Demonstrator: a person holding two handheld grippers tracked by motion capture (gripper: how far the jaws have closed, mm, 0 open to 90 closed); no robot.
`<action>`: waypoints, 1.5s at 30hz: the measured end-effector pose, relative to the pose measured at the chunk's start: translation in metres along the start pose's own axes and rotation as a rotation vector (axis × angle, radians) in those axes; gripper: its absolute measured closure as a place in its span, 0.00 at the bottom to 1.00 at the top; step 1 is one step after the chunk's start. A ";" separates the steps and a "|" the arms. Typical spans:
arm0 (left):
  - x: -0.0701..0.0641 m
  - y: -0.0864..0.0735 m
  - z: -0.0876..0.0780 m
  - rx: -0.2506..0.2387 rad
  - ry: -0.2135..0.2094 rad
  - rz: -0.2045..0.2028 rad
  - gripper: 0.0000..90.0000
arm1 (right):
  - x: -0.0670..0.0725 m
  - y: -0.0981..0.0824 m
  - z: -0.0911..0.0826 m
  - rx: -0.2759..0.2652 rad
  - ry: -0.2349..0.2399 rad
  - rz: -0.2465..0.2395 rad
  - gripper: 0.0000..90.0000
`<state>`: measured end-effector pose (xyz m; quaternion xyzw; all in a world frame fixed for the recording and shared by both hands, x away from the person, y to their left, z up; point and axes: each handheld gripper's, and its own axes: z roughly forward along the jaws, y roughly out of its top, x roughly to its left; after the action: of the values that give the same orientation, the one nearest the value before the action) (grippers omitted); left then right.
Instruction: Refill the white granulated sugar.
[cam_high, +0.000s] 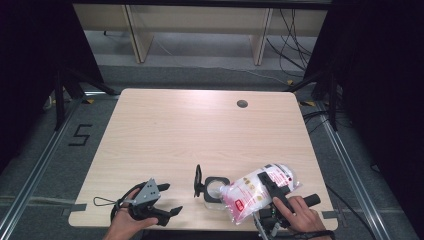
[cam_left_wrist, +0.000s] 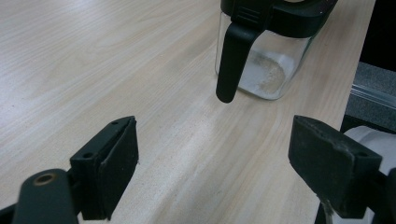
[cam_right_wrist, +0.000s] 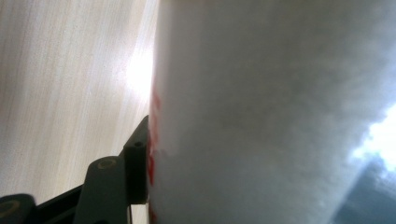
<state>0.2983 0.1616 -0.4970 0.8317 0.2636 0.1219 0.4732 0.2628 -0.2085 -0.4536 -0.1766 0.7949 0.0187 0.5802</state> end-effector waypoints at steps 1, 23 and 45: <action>0.001 0.000 -0.001 0.020 0.006 0.017 0.18 | 0.000 0.000 0.000 -0.004 -0.007 -0.001 0.45; -0.001 0.000 0.000 -0.002 0.000 -0.026 0.18 | 0.004 -0.002 0.003 -0.022 -0.035 0.010 0.46; -0.001 -0.001 -0.001 -0.006 0.005 -0.022 0.18 | 0.002 -0.002 0.002 -0.032 -0.059 -0.015 0.46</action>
<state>0.2968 0.1620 -0.4970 0.8269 0.2734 0.1198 0.4765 0.2649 -0.2106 -0.4555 -0.1911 0.7756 0.0323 0.6008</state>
